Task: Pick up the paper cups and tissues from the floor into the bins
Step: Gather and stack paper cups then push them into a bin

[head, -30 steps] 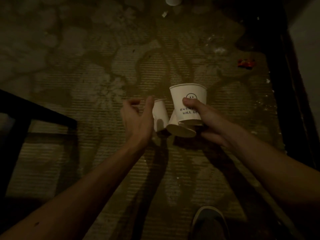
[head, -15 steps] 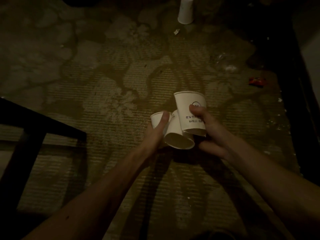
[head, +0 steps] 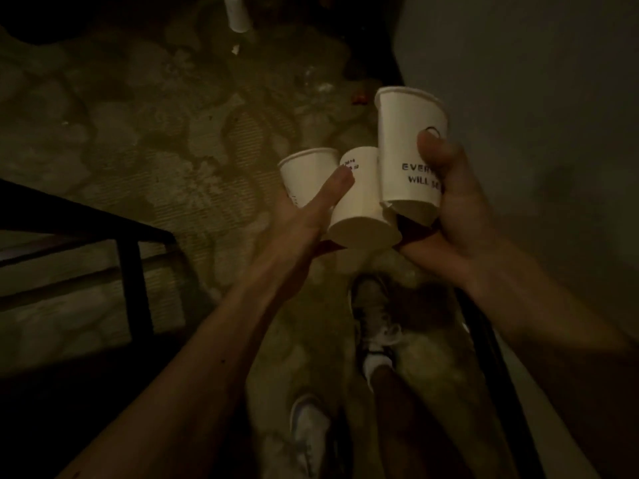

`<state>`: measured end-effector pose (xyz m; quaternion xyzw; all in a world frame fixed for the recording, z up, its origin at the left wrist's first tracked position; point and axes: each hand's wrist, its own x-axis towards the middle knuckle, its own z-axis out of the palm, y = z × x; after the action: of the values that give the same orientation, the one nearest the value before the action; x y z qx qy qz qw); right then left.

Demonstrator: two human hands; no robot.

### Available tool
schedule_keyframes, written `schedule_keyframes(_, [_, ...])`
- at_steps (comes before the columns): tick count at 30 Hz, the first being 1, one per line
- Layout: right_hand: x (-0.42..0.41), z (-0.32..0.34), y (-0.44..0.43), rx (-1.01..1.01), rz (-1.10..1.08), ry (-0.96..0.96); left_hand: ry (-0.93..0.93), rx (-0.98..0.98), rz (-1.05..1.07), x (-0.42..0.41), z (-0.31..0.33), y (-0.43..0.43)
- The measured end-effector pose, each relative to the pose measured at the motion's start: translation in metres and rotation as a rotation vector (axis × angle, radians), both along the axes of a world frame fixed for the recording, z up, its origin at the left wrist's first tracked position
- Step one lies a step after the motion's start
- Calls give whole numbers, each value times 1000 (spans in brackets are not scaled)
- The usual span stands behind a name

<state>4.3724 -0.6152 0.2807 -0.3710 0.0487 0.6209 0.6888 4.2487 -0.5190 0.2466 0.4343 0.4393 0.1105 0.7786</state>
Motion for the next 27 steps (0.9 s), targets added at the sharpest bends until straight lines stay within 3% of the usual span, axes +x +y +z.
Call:
schedule_keyframes(8, [-62, 121, -148, -133, -291, -126, 69, 11, -221, -31, 127, -119])
schedule_keyframes(19, [-234, 137, -390, -346, -677, -49, 130, 33, -680, -138, 141, -324])
schedule_keyframes(27, [-407, 181, -552, -632, -1116, 86, 181, 49, -1088, -239, 173, -494])
